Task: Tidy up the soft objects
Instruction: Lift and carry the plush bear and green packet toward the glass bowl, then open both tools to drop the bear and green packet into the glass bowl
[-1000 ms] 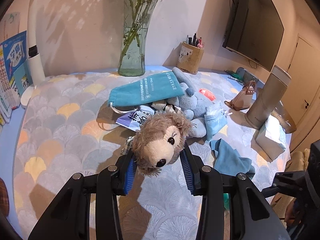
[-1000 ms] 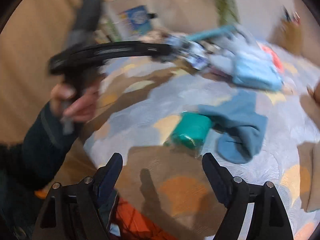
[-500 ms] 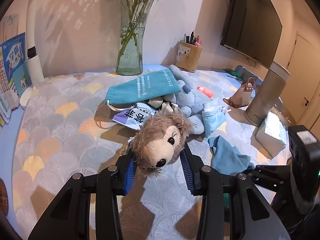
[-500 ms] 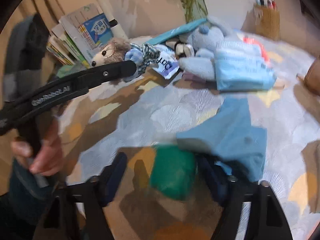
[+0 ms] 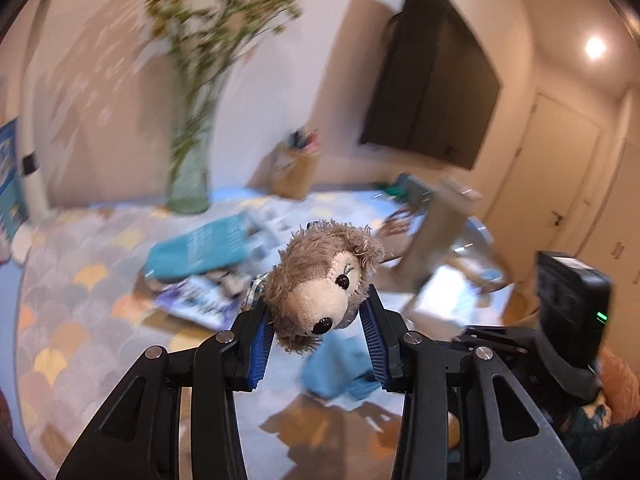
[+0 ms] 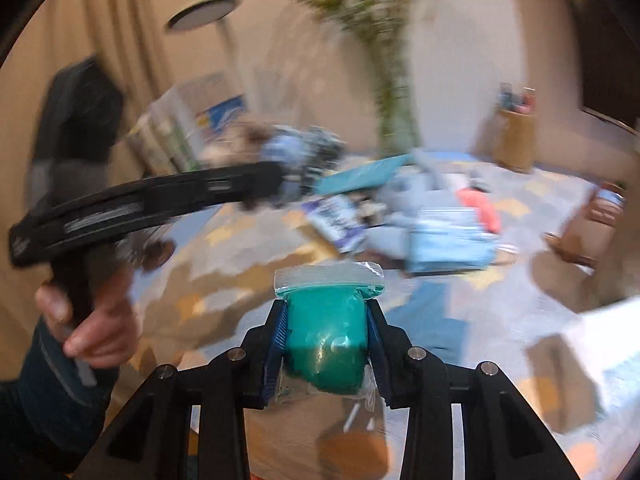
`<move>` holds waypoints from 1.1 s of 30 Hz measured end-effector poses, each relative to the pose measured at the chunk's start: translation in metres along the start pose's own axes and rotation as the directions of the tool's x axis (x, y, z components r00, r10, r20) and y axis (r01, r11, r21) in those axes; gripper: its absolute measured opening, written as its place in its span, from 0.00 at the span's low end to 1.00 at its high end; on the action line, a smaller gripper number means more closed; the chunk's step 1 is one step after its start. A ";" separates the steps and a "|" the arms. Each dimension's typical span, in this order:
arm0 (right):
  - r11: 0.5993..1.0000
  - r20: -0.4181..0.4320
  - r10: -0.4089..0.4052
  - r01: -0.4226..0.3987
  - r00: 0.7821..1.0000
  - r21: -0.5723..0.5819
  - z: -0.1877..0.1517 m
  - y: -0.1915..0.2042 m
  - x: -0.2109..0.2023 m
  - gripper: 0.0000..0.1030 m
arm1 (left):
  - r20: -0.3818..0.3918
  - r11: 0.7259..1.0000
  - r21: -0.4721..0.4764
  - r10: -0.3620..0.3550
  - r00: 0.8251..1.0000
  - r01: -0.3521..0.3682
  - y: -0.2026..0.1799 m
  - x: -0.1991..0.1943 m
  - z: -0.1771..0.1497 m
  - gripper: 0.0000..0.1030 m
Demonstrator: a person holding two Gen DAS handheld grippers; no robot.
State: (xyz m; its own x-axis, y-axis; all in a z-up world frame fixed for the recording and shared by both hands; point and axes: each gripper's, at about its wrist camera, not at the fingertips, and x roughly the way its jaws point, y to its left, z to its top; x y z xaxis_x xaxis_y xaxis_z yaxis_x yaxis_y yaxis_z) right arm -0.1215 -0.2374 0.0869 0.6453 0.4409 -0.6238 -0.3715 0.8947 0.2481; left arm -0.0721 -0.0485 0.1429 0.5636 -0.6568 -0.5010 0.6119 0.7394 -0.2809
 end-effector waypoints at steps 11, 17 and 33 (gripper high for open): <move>0.970 0.235 -0.027 -0.031 0.972 0.241 -0.008 -0.104 -0.137 0.36 | -0.045 0.969 0.136 -0.200 0.979 0.205 -0.119 0.050 0.024 0.37; 0.939 0.259 -0.244 0.161 0.935 0.303 -0.022 -0.153 -0.201 0.36 | -0.098 0.928 0.234 -0.276 0.956 0.291 -0.197 0.098 0.032 0.37; 0.712 0.041 -0.482 0.364 0.875 0.601 -0.039 -0.326 -0.219 0.36 | -0.133 0.903 0.401 -0.109 0.985 0.154 -0.310 0.222 0.026 0.37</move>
State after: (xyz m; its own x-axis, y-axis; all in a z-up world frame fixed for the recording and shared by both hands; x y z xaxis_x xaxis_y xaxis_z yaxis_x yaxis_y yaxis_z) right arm -0.1674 -0.6282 0.1134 0.7715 -0.0428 -0.6348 0.3714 0.8403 0.3948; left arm -0.1215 -0.4274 0.1401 0.4145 -0.7080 -0.5718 0.8620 0.5069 -0.0026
